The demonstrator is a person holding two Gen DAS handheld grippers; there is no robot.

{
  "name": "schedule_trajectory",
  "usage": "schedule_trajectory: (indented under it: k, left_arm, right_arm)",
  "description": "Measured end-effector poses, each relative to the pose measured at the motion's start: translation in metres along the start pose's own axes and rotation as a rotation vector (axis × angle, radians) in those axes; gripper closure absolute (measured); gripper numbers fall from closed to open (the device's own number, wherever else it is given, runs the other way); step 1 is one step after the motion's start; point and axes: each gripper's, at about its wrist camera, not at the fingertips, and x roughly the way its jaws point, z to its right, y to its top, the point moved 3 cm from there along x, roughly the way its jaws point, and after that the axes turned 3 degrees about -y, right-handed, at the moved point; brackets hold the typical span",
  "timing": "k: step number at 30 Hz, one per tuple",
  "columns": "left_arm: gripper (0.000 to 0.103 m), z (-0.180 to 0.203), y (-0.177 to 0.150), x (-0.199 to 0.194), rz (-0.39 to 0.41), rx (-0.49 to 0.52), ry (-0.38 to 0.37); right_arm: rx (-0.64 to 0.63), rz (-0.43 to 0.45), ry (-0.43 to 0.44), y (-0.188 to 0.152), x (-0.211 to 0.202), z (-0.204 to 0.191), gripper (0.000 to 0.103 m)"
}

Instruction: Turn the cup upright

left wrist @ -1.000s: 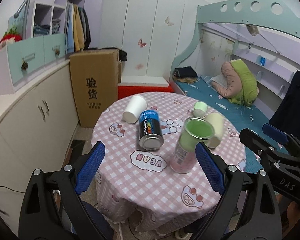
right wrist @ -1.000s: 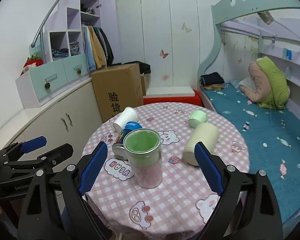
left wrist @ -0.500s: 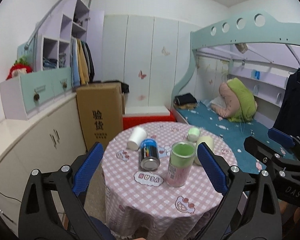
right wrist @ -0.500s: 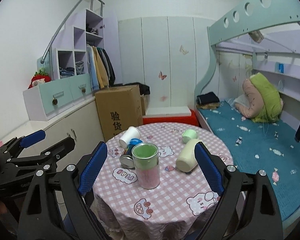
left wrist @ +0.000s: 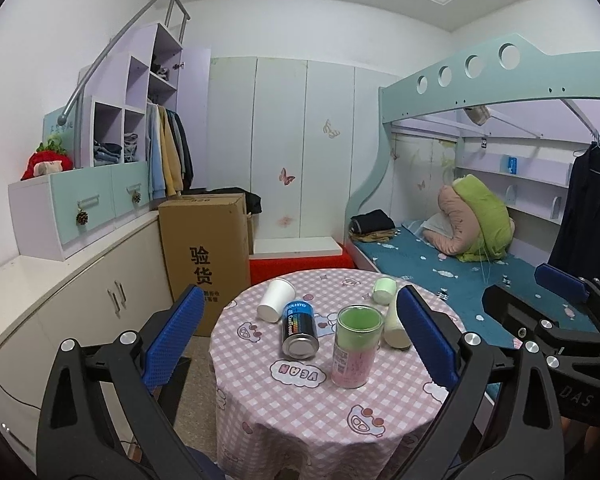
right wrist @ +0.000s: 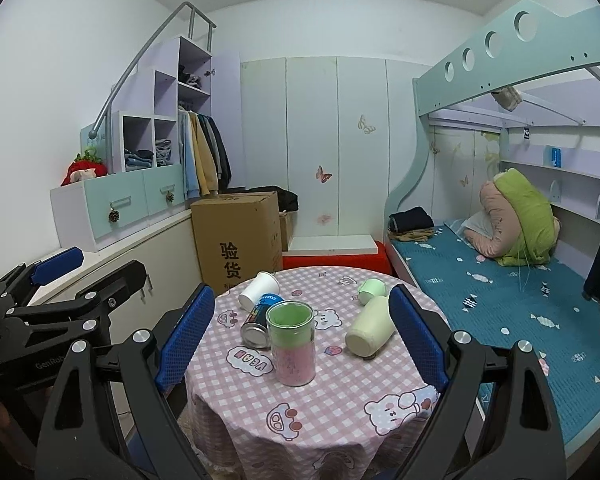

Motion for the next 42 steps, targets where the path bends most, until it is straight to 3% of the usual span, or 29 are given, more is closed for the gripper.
schedule_trajectory:
  k: [42]
  left_arm:
    - [0.006, -0.0006, 0.0005, 0.0057, 0.011, 0.007, 0.015]
  right_arm:
    - [0.009, -0.006, 0.006, 0.0032, 0.0009, 0.0, 0.017]
